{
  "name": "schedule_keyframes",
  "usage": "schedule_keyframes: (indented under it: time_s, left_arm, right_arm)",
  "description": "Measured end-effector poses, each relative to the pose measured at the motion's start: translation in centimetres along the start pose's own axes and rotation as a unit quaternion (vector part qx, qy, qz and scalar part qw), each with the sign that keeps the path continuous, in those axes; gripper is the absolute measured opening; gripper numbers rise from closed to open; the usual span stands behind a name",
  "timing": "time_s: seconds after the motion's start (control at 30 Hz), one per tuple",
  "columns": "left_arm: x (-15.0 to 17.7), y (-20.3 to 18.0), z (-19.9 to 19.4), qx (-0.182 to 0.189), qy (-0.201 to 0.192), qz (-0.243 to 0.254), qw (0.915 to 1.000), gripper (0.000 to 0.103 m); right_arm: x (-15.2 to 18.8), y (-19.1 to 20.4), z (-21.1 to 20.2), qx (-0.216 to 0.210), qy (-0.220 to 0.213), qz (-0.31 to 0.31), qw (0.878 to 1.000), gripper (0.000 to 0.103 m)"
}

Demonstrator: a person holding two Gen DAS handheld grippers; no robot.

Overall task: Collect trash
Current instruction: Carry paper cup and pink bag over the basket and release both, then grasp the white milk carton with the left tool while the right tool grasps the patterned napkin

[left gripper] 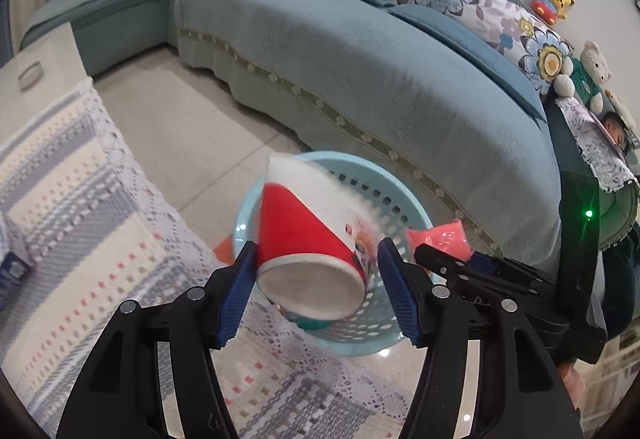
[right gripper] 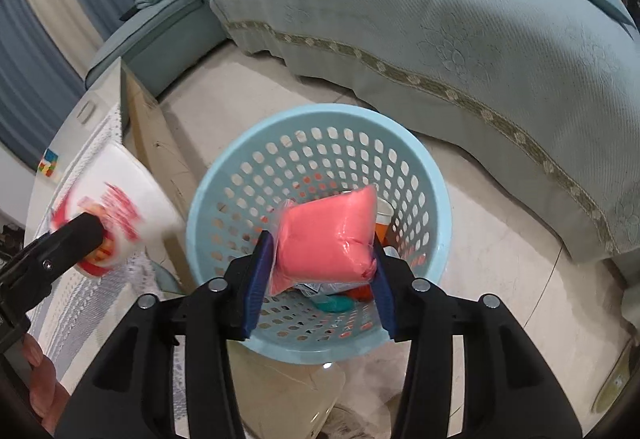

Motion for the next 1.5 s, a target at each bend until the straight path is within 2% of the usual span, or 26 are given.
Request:
schedule_keyframes:
  time_s: [0.07,0.17,0.37,0.57,0.77,0.87,0.93,1.13,1.23,1.33,1.5]
  left_arm:
    - [0.1,0.2,0.2,0.0,-0.001,0.0,1.0,0.072]
    - [0.2,0.5,-0.2,0.005,-0.006,0.001,1.0,0.072]
    - [0.6,1.7,-1.8,0.013,-0.018,-0.008,0.9997,0.072]
    - [0.5,3.1,-5.3,0.009,-0.046,-0.015,0.9988,0.072]
    - [-0.1,6.1,-11.0,-0.02,-0.087,-0.01,0.996,0.073]
    - [-0.1,9.7,-13.9,-0.053,-0.104,-0.022,0.993,0.08]
    - [0.2,13.0,-15.3,-0.073,-0.108,-0.043,0.9905,0.081]
    - [1.2,22.8,-17.0,-0.143,-0.097,-0.105,0.9794,0.081]
    - [1.7,27.0,-16.7,-0.179,-0.082,-0.12,0.973,0.081]
    - [2.5,29.7,-15.5,-0.171,-0.059,-0.143,0.973,0.079]
    - [3.8,29.4,-14.0,-0.117,-0.021,-0.159,0.9802,0.073]
  right_arm:
    - [0.1,-0.2,0.3,0.002,0.002,0.003,1.0,0.047]
    - [-0.1,-0.5,0.3,0.004,0.0,0.008,1.0,0.05]
    - [-0.2,-0.3,-0.6,-0.001,-0.008,0.009,1.0,0.051]
    - [-0.2,2.6,-3.5,-0.015,-0.032,-0.018,0.999,0.051]
    - [0.0,8.2,-7.4,-0.053,-0.064,-0.055,0.995,0.051]
    - [0.9,10.7,-8.4,-0.068,-0.07,-0.063,0.993,0.05]
    - [2.2,12.9,-8.7,-0.076,-0.062,-0.062,0.993,0.05]
    - [5.2,17.7,-8.4,-0.079,-0.091,-0.083,0.989,0.049]
    - [6.5,18.9,-7.1,-0.086,-0.076,-0.088,0.989,0.049]
    - [7.6,19.7,-5.9,-0.077,-0.063,-0.11,0.989,0.049]
    - [8.7,20.2,-5.0,-0.077,-0.048,-0.124,0.988,0.049]
Point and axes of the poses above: each gripper's, at about its wrist camera, not at the fingertips, and z roughly the way its jaws point, y to its left, x to its underside, the point moved 8 cm from there along z, roughly the way its jaws point, and after that the axes turned 6 degrees about z, right-handed, at the moved point
